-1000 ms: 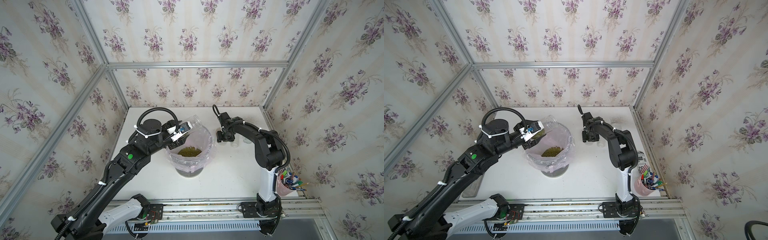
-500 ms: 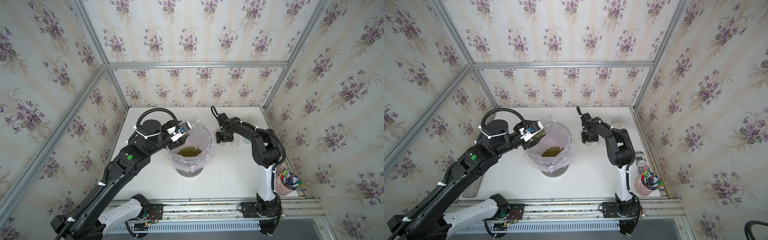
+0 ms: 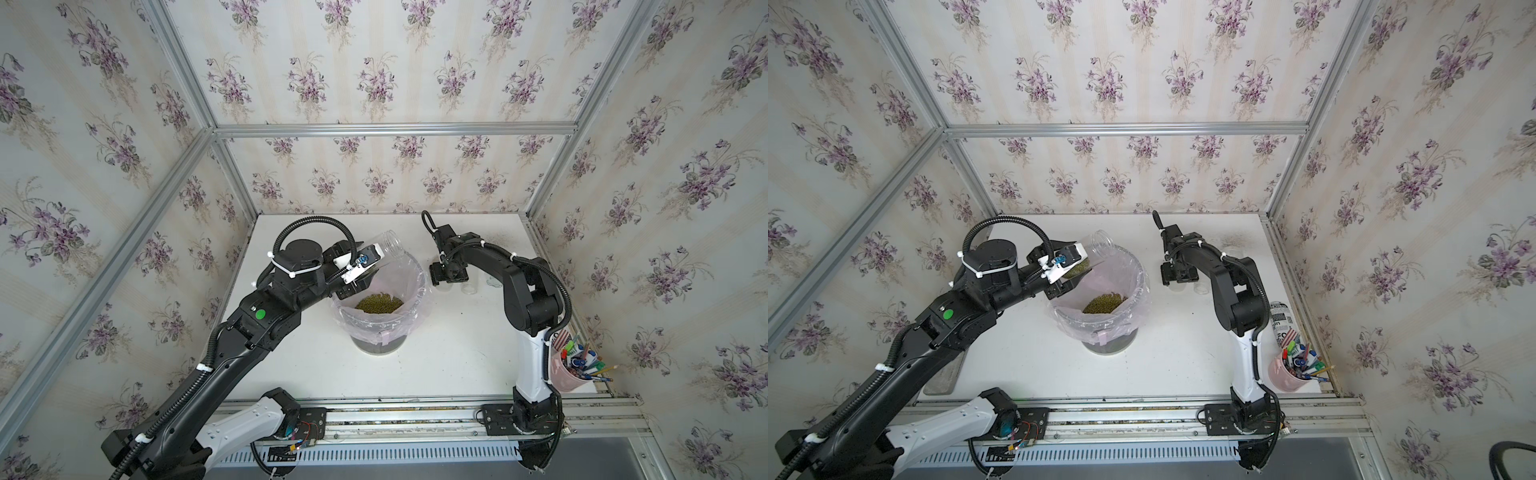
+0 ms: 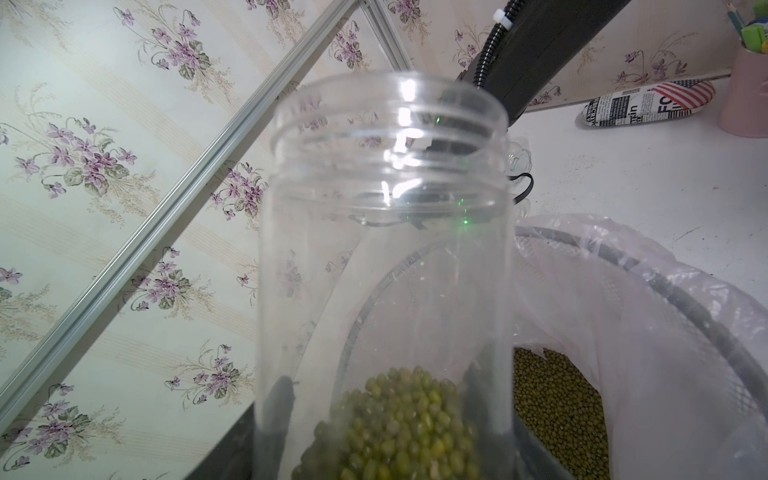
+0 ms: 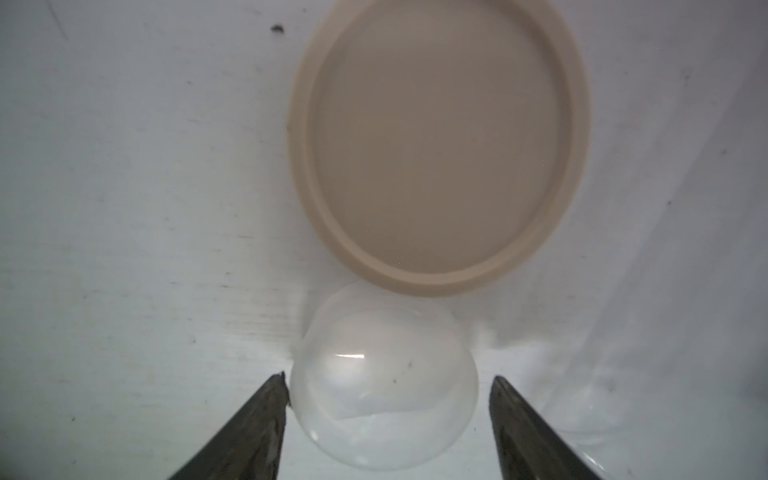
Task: Empty moldy mung beans from jars
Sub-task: Place the lid at the center of the board.
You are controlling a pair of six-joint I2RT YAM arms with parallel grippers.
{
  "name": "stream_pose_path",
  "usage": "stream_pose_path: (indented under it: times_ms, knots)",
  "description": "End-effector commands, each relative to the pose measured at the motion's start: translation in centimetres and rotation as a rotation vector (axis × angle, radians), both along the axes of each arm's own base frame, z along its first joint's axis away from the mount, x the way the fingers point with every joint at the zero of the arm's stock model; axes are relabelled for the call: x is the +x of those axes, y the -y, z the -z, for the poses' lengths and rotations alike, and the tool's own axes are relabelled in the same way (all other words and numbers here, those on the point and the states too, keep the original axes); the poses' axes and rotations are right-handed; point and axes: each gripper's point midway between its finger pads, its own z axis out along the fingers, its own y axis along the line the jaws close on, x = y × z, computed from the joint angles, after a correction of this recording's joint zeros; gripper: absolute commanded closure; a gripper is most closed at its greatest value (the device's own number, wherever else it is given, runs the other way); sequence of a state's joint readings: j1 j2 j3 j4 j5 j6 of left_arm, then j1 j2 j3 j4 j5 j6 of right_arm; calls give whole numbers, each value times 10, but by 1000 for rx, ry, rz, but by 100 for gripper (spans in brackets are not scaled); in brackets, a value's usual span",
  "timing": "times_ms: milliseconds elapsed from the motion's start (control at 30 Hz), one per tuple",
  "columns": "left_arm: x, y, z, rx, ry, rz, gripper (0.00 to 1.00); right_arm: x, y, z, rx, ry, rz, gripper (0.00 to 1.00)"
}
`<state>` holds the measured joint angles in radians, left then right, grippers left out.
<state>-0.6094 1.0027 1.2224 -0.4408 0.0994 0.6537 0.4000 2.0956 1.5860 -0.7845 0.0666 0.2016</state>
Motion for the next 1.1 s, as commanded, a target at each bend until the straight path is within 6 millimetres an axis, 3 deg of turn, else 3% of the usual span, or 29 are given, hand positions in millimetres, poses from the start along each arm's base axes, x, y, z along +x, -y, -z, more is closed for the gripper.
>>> stream_pose_path:
  times_ms: [0, 233, 467, 633, 833, 933, 1067]
  knots:
    - [2, 2, -13, -26, 47, 3, 100, 4, -2, -15, 6, 28, 1, 26]
    - [2, -1, -15, -28, 54, -9, 100, 16, -5, -42, 15, 84, 11, 26]
    - [2, -2, -14, -25, 61, -16, 100, 22, 0, -82, 25, 186, 46, 26]
    - [3, -2, -15, -35, 60, -19, 100, 23, -2, -128, 84, 288, 62, 26]
    - [5, -4, -17, -28, 73, -30, 100, 23, 4, -197, 169, 527, 92, 26]
    - [7, -6, -18, -26, 83, -51, 100, 13, 5, -233, 265, 674, 98, 26]
    - [12, -11, -19, -11, 108, -85, 100, -14, -2, -280, 461, 866, 53, 26]
